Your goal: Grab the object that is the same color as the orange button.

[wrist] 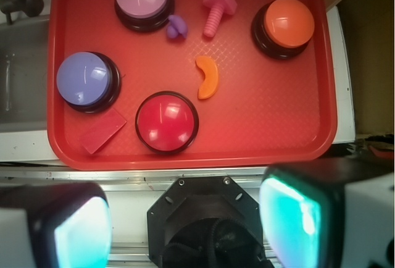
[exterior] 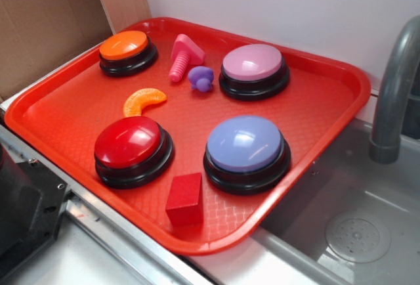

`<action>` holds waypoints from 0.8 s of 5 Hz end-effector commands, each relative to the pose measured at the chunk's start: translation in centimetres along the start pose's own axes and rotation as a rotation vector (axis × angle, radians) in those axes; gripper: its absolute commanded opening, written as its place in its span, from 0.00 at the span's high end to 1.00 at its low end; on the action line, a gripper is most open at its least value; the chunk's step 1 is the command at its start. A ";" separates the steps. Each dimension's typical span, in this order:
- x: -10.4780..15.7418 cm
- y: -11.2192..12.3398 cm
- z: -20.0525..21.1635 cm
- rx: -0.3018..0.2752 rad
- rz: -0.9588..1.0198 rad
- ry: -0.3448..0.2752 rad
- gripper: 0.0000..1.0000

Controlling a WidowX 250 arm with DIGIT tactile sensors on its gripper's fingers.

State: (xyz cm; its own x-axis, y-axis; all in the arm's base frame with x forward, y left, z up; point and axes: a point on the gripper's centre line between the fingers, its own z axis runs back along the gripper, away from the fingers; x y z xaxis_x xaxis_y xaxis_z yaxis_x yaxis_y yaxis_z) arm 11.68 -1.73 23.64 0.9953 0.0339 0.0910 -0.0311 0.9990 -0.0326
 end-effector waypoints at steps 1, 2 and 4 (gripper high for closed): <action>0.0 0.0 0.0 0.000 0.000 0.000 0.00; 2.4 0.9 -1.9 0.031 -0.108 0.012 0.00; 7.5 2.1 -7.1 0.029 -0.278 0.001 0.00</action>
State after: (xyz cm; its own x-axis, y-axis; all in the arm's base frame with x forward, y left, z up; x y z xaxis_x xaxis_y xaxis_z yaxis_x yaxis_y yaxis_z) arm 19.39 0.38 16.46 0.9687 -0.2419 0.0563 0.2417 0.9703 0.0093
